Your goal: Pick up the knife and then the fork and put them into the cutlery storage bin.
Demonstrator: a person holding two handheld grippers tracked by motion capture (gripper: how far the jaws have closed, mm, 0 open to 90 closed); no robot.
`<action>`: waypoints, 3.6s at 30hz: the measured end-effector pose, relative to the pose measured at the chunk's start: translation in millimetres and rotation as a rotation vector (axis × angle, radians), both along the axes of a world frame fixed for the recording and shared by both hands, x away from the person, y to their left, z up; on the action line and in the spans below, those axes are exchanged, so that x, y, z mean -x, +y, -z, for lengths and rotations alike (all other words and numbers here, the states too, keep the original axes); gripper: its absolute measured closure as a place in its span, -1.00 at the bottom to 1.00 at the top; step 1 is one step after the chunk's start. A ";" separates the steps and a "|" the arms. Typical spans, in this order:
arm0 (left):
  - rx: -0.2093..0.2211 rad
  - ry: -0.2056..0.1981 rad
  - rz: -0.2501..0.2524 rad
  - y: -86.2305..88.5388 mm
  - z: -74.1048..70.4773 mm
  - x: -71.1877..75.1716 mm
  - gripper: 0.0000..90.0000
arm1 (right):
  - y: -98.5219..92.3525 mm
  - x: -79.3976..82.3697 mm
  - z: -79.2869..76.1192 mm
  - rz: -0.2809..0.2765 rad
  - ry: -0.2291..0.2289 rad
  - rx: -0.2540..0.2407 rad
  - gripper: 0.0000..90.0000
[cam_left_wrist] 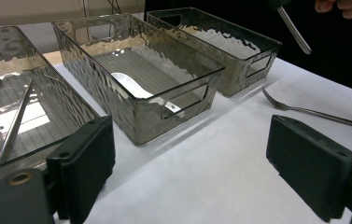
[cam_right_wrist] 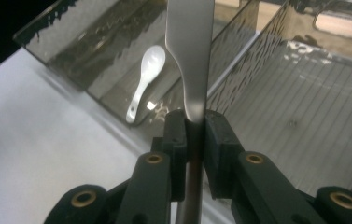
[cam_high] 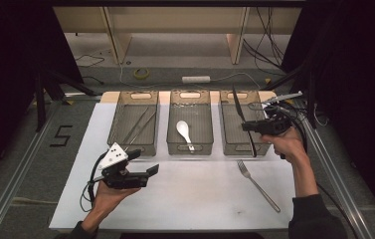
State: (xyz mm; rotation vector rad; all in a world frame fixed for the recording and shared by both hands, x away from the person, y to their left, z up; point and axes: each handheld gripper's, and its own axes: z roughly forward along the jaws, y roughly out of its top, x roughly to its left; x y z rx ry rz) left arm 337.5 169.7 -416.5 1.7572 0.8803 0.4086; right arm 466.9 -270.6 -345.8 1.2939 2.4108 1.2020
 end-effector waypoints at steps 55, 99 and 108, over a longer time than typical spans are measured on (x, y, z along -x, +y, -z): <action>0.000 -0.010 0.000 -0.1 -0.7 1.9 -0.67 | 31.0 -67.2 59.0 0.249 0.083 0.171 0.79; -0.013 -0.011 -0.004 0.2 0.1 2.8 -0.67 | 20.6 36.8 20.0 -0.037 0.034 0.252 -0.25; -0.012 -0.013 -0.003 0.0 -0.2 3.1 -0.67 | 8.1 63.2 40.7 -0.065 0.088 0.295 -0.26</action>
